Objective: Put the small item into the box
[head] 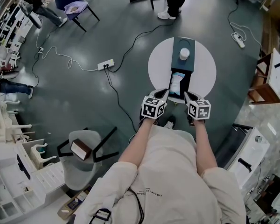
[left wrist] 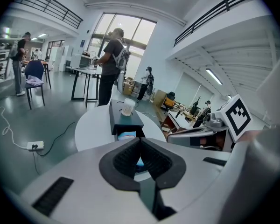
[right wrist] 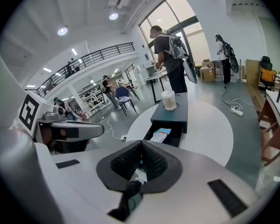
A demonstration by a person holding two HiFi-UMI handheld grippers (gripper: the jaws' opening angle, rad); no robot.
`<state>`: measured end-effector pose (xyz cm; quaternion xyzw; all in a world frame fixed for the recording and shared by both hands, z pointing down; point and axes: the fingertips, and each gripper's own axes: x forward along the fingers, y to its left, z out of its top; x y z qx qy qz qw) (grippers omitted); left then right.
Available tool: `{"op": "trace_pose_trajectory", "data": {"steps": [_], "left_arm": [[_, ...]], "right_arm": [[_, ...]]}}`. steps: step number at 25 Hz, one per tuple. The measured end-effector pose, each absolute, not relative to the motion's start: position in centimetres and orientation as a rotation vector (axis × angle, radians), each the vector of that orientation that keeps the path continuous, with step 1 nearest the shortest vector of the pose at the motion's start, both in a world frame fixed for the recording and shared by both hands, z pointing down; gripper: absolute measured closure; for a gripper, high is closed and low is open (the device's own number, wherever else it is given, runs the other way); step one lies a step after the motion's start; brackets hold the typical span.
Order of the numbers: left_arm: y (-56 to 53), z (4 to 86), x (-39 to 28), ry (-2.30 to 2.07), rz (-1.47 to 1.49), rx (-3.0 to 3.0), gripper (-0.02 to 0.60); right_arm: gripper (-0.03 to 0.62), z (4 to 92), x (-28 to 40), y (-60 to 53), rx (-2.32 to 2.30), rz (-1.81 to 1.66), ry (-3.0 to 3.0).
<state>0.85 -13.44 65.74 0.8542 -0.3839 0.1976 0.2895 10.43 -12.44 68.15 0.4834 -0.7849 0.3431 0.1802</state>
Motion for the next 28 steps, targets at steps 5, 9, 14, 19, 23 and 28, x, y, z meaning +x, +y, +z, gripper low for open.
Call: {"op": "trace_pose_trajectory", "data": {"steps": [5,9,14,19,23,28], "left_arm": [[-13.3,65.9,1.0,-1.024,0.527,2.278,0.560],[-13.3,65.9,0.9,-1.020,0.530,2.278,0.560],[-13.3,65.8,0.7,-1.033,0.525,2.279,0.560],[-13.2,65.9,0.9,-1.025,0.538,2.283,0.560],[-13.0,66.2,0.8,-1.028,0.549,2.283,0.560],[-12.8,66.9,0.0,-1.054,0.558,2.260,0.560]], "right_arm": [[0.560,68.1,10.6,-12.4,1.363,0.950,-2.216],[0.560,67.9,10.6,-12.3,1.359,0.948,-2.223],[0.560,67.8,10.6,-12.3,1.360,0.922,-2.227],[0.560,67.8,10.7,-12.2,1.351,0.909,-2.214],[0.560,67.9,10.2,-11.9,1.319,0.905,-2.228],[0.560,68.1,10.1,-11.9,1.305,0.878,-2.220]]}}
